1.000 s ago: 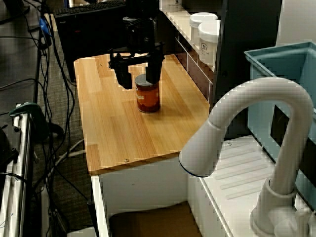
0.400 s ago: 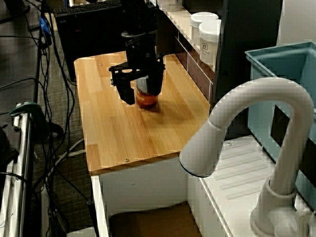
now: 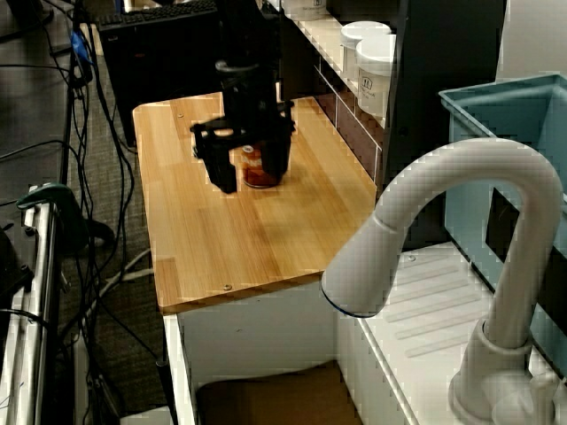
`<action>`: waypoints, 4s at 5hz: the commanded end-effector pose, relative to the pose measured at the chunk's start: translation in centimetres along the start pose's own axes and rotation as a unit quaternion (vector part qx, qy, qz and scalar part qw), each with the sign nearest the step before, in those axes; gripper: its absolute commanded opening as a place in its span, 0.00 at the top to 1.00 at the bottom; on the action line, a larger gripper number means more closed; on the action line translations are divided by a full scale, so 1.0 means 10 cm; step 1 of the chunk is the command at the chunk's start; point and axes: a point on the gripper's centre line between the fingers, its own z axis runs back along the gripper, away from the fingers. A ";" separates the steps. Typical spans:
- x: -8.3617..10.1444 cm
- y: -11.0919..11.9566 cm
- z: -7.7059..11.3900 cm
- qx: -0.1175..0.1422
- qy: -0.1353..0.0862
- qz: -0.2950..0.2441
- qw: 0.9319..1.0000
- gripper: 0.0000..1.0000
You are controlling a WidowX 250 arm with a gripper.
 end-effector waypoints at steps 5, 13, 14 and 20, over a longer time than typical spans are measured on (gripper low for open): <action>-0.23 0.43 0.06 0.132 -0.004 0.072 0.989 0.00; -1.23 0.42 0.18 0.071 -0.020 0.109 0.991 0.00; -1.46 0.43 0.14 0.070 -0.013 0.111 0.991 0.00; -1.71 0.39 0.49 0.012 -0.070 0.205 0.976 0.00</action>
